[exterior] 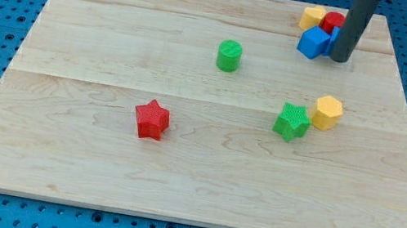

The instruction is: Form a triangle with yellow hexagon green circle green star

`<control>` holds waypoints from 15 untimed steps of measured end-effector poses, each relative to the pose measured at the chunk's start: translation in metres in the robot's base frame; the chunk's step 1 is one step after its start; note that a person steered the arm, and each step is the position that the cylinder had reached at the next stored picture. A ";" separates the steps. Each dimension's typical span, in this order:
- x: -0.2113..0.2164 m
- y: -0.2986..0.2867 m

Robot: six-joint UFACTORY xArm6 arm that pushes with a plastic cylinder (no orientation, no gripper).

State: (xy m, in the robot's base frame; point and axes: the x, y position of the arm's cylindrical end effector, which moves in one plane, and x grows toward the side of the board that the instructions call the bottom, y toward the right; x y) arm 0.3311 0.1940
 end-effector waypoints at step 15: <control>0.180 -0.073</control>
State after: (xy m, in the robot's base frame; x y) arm 0.5113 0.1213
